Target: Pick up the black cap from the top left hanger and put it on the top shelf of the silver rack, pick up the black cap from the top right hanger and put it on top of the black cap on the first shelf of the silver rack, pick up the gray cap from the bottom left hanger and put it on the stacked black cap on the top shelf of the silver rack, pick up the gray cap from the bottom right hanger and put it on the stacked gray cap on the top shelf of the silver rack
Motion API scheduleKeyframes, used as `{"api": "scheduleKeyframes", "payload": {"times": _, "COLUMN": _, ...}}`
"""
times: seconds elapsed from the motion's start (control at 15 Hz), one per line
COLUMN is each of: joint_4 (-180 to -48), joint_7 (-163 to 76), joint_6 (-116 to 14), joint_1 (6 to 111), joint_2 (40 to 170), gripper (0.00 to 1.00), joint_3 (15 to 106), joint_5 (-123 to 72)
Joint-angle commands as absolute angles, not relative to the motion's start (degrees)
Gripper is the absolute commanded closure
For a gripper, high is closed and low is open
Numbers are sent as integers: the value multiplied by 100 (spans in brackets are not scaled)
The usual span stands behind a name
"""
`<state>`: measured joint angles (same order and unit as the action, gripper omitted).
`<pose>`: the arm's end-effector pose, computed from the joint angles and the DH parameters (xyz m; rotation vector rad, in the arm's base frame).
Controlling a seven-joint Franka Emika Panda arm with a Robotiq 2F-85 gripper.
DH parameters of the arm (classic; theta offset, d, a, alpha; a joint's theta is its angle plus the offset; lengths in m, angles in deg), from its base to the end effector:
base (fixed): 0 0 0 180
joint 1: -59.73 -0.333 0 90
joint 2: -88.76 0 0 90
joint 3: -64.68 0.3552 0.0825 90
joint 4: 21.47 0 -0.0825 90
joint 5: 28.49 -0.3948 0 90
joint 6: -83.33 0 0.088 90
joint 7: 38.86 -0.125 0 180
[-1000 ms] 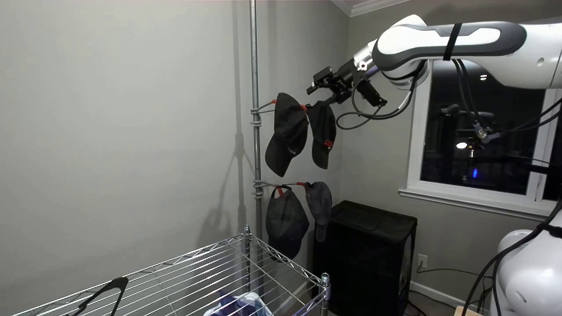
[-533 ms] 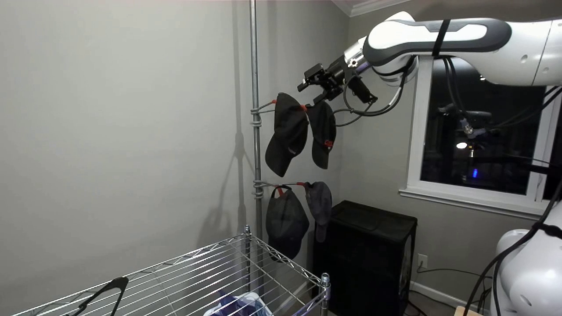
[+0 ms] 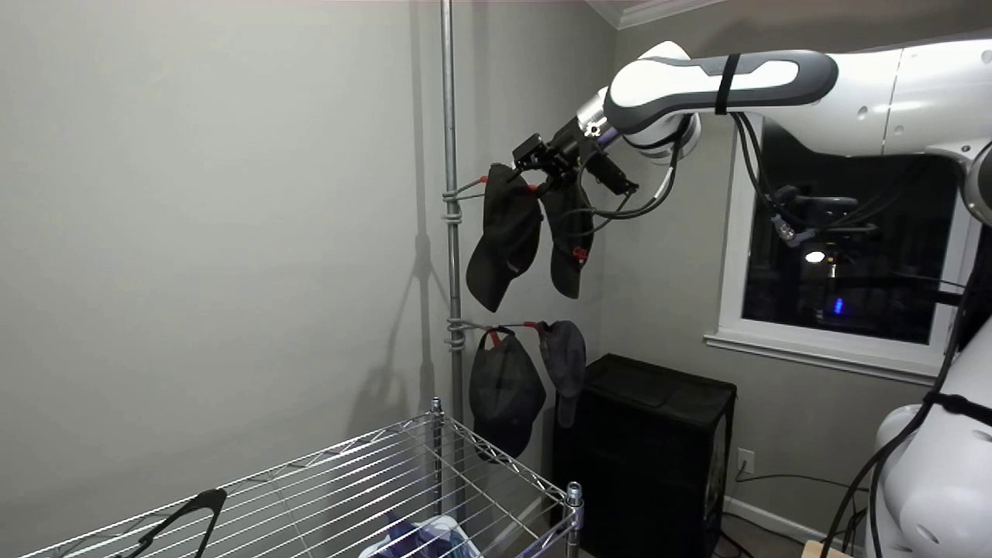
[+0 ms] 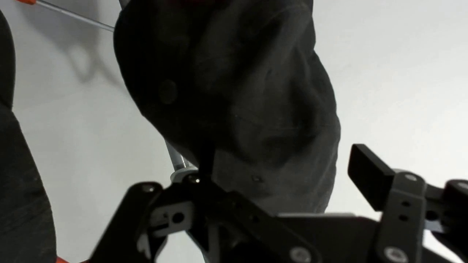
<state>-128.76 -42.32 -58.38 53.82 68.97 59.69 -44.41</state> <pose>0.5017 -0.0006 0.7927 -2.5139 0.2335 -1.2699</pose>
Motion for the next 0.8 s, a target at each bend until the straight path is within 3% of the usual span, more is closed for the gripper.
{"api": "scheduleKeyframes", "payload": {"times": 0.0, "joint_4": -12700, "joint_7": -3942, "joint_6": -5663, "joint_1": 5433, "joint_2": 7002, "gripper": 40, "joint_3": 5990, "joint_5": -4541}}
{"api": "scheduleKeyframes", "payload": {"times": 0.6, "joint_4": -12787, "joint_7": -3870, "joint_6": -5566, "joint_1": 5504, "joint_2": 6970, "gripper": 98, "joint_3": 5933, "joint_5": -4557}}
{"api": "scheduleKeyframes", "payload": {"times": 0.73, "joint_4": -12802, "joint_7": -3876, "joint_6": -5539, "joint_1": 5517, "joint_2": 6948, "gripper": 99, "joint_3": 5918, "joint_5": -4555}}
